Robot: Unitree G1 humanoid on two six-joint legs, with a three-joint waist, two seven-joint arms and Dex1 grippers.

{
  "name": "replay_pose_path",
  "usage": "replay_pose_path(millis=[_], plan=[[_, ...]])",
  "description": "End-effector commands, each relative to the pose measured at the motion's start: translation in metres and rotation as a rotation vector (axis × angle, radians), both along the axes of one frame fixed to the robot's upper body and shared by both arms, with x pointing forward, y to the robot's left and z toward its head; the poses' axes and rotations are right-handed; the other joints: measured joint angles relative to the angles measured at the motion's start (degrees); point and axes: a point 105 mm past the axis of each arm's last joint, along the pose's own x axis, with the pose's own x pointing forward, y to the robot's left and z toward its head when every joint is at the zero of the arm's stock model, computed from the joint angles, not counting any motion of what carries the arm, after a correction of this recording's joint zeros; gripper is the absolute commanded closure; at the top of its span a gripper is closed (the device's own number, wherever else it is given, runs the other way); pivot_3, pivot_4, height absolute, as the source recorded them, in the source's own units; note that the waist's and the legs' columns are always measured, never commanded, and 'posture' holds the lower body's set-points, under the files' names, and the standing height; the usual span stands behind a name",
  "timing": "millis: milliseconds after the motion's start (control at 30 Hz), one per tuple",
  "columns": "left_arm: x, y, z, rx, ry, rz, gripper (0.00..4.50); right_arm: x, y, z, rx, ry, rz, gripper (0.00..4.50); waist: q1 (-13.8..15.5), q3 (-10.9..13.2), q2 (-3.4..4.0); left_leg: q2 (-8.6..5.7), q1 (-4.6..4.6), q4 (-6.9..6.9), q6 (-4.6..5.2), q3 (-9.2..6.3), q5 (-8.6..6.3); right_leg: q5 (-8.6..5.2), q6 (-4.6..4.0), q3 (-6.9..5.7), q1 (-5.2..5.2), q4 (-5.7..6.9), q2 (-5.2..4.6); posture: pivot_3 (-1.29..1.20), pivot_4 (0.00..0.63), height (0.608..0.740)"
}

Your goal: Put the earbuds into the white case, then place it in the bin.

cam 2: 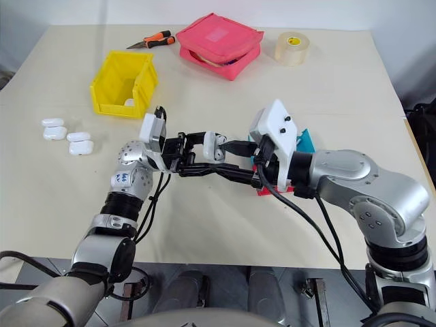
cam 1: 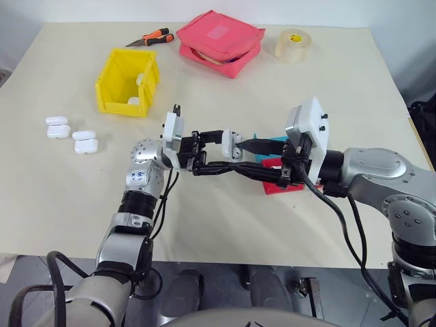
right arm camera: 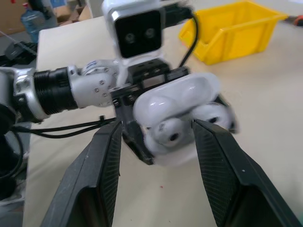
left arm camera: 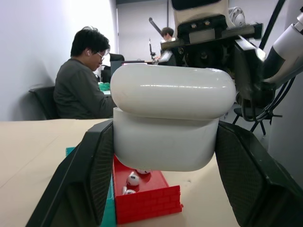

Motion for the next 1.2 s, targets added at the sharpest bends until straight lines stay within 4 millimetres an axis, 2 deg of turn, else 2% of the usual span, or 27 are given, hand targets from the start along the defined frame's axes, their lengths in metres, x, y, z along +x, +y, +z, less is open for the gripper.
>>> replay_pose_path(millis=[33,300,367,400,567,733,833,933,1133,1200], plan=[[0.001,0.002,0.007,0.000,-0.042,0.002,1.70,-0.006,-0.007,0.025,0.027,-0.102,-0.011,2.07,0.0,0.0,0.00,0.00,0.00,0.00,0.00,0.00,0.00,0.00,0.00,0.00,0.00,0.00,0.00,0.00,0.150,0.740],[0.010,0.002,0.001,0.102,-0.054,0.056,1.70,-0.005,-0.027,0.029,0.005,-0.128,-0.125,2.07,0.1,0.0,-0.01,0.00,-0.02,0.00,0.00,0.00,0.00,0.00,0.01,-0.01,0.00,-0.02,0.00,0.00,0.150,0.740],[0.015,-0.001,0.001,0.180,-0.082,0.085,1.70,-0.002,-0.034,0.027,-0.059,-0.135,-0.203,2.47,0.2,0.0,-0.01,0.00,-0.02,0.00,0.00,0.00,0.00,0.01,0.01,-0.01,0.01,-0.02,0.00,0.00,0.150,0.740],[0.018,-0.004,0.002,0.219,-0.094,0.101,1.70,0.000,-0.031,0.029,-0.069,-0.122,-0.217,2.69,0.3,0.0,-0.01,-0.01,-0.02,0.00,0.00,0.00,0.00,0.01,0.01,0.00,0.00,0.00,0.00,0.00,0.150,0.740],[0.024,-0.019,0.000,0.334,-0.160,0.128,1.70,0.000,0.002,0.037,-0.121,-0.101,-0.156,4.45,-0.1,0.0,0.00,0.07,-0.02,-0.03,-0.01,0.02,0.00,0.05,-0.01,0.03,-0.06,-0.01,0.02,0.00,0.150,0.740],[0.025,-0.028,-0.001,0.400,-0.209,0.134,1.70,0.002,0.021,0.028,-0.206,-0.053,-0.105,4.45,-0.1,0.0,0.00,0.04,-0.15,-0.03,0.00,0.02,0.01,0.06,-0.01,0.02,-0.12,-0.07,0.00,0.00,0.150,0.740],[0.026,-0.031,0.003,0.411,-0.231,0.140,1.70,0.004,0.026,0.019,-0.256,-0.030,-0.097,4.45,0.1,0.0,-0.01,0.03,-0.20,0.00,0.01,-0.01,0.01,0.07,0.00,-0.02,-0.12,-0.09,-0.01,0.00,0.150,0.740],[0.023,-0.031,0.011,0.396,-0.250,0.132,1.70,0.016,0.028,0.007,-0.310,-0.013,-0.123,4.45,0.0,0.0,0.00,0.01,-0.26,0.04,0.02,-0.06,0.01,0.07,0.01,-0.08,-0.13,-0.09,-0.04,0.00,0.150,0.740],[0.020,-0.025,0.020,0.360,-0.248,0.141,1.70,0.026,0.018,-0.004,-0.354,-0.020,-0.160,4.45,-0.1,0.0,0.00,0.00,-0.32,0.04,0.02,-0.05,0.02,0.08,0.02,-0.08,-0.19,-0.09,-0.02,0.00,0.150,0.740],[0.018,-0.021,0.025,0.329,-0.243,0.153,1.70,0.028,0.007,-0.008,-0.376,-0.012,-0.191,4.45,-0.1,0.0,0.00,0.00,-0.32,0.05,0.02,-0.05,0.02,0.08,0.02,-0.08,-0.19,-0.10,-0.03,0.00,0.150,0.740]])
